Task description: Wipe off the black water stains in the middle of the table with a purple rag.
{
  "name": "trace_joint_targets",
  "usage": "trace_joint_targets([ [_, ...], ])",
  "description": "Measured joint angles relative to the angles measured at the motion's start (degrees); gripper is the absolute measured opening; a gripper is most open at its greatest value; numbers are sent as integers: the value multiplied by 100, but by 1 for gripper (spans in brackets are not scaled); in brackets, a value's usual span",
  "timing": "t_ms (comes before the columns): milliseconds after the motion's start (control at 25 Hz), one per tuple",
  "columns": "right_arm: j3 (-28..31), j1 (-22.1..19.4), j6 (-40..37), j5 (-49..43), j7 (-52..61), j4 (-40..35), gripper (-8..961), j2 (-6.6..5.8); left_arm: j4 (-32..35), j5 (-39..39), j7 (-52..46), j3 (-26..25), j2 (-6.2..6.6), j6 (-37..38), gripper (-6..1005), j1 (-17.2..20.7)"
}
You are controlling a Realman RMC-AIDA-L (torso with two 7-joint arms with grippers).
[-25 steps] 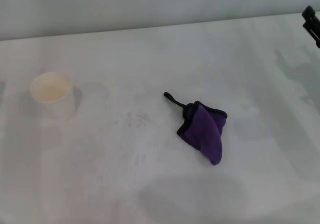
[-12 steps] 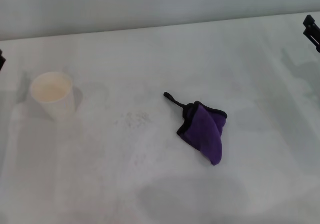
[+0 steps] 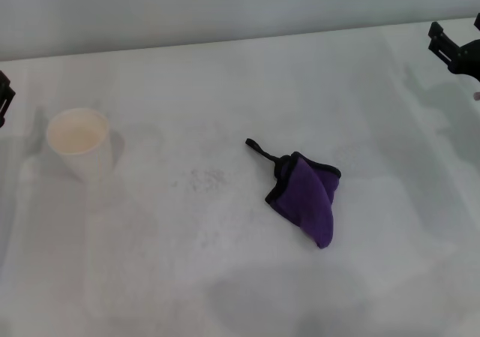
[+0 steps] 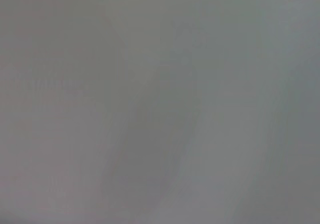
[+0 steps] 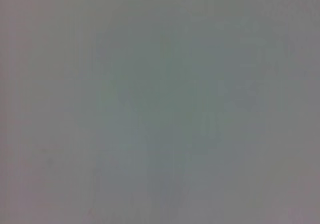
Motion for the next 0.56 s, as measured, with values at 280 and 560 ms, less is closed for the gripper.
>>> trace_joint_targets([
  [280, 60, -66, -50, 22, -4, -32, 864, 28, -28, -1, 1, -2, 16, -86, 847, 7],
  [560, 72, -155, -7, 62, -4, -68, 864, 51, -96, 19, 55, -2, 13, -177, 847, -92],
])
